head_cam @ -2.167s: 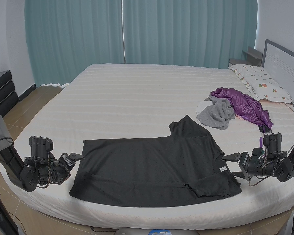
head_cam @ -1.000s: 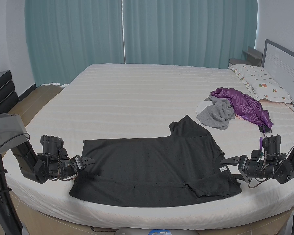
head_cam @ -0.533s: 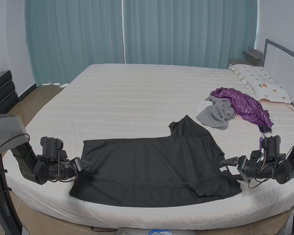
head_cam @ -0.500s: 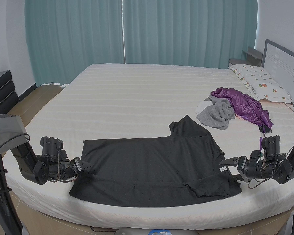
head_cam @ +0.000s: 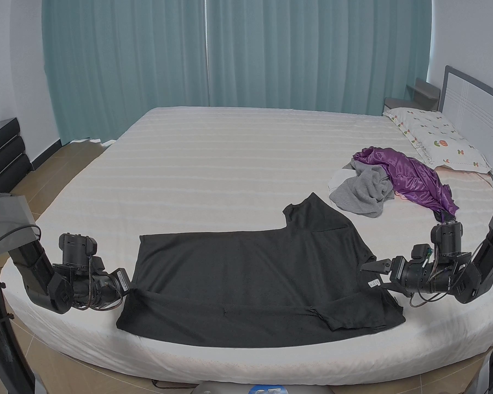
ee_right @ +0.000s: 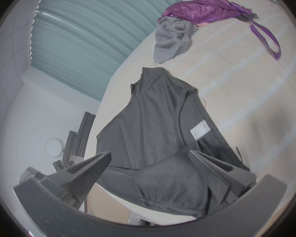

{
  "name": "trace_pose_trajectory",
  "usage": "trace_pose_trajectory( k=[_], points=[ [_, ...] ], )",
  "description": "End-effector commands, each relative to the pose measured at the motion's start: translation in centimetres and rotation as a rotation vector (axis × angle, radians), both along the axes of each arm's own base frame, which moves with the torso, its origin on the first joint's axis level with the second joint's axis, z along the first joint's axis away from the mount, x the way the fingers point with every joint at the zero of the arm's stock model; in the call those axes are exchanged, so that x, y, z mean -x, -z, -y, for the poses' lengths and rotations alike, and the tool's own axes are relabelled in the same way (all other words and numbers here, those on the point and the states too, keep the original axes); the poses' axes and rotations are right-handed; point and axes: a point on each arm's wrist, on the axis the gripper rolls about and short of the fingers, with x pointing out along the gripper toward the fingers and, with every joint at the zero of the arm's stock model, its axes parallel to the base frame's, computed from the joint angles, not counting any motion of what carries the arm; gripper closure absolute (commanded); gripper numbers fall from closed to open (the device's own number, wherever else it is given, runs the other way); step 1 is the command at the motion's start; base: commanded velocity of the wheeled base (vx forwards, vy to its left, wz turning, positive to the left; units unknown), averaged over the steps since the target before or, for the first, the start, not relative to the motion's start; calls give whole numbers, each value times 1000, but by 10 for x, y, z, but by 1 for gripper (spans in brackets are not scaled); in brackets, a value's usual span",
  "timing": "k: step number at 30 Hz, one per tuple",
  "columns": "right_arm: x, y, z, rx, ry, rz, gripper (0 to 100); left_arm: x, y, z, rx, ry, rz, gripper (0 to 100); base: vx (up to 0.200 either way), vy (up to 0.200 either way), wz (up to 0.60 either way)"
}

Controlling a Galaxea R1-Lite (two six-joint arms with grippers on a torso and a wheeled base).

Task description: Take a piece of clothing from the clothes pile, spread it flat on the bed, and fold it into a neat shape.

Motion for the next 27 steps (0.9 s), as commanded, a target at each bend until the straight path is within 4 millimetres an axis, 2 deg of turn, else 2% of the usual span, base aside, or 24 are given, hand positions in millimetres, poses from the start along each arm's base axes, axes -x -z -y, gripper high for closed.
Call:
trace_pose_trajectory(
  k=[1,9,13,19,27],
  points=[
    [-10,1,0,20,-16,27,0,1,-3,0,0,0,6,100,0,0,0],
    [-16,26,8,125,-88,38,0,2,-1,1,2,0,-1,100,0,0,0],
    [-19,28,15,142,-99,55,0,2,-1,1,2,0,-1,100,0,0,0],
    [-16,34,15,130,-148,48,0,2,-1,1,2,0,1,100,0,0,0],
    [-16,57,15,178,-207,35,0,2,0,1,2,0,-4,100,0,0,0]
  ],
)
